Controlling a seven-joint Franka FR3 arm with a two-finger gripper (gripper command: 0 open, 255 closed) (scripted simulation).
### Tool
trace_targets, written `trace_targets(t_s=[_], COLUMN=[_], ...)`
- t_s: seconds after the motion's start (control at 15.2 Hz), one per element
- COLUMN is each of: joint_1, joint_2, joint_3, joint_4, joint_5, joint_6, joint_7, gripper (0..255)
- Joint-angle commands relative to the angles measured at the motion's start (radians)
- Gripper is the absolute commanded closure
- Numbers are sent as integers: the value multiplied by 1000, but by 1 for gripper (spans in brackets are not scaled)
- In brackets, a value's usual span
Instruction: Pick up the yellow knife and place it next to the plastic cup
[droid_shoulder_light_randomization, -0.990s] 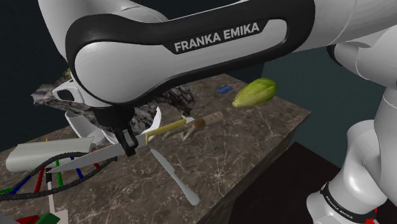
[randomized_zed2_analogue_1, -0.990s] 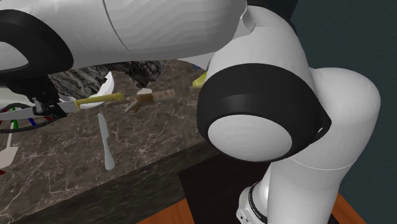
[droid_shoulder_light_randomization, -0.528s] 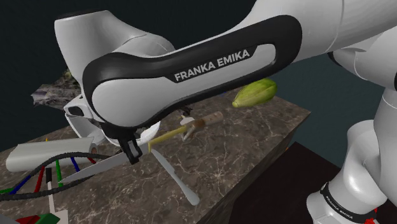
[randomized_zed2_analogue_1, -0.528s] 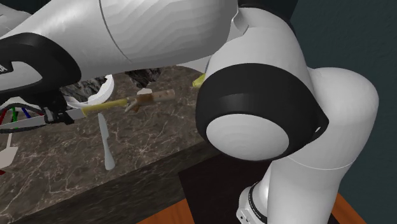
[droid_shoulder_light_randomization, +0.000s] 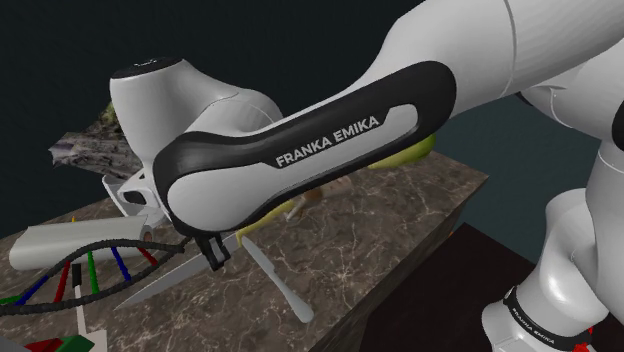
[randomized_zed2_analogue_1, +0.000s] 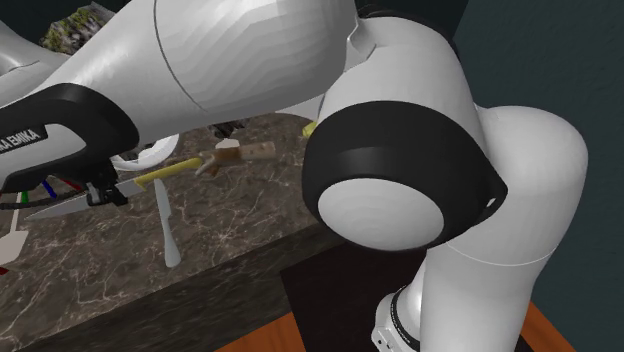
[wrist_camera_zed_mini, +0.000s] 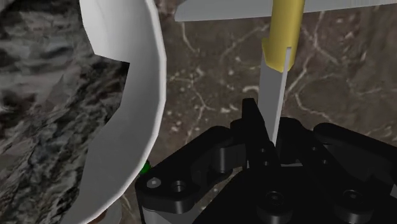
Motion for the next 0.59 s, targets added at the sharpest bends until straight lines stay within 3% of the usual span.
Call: trace_targets(t_s=[0.0,0.33,0.4,0.53], joint_1=[0,0,0,0], joint_2=[2,2,2,2], joint_3=[0,0,0,0], joint_4=[-6,-6,-6,-6], joint_5=[-1,-1,-1,0], joint_6=[8,8,8,8], joint_7=[0,0,0,0], gripper=[255,255,0,0])
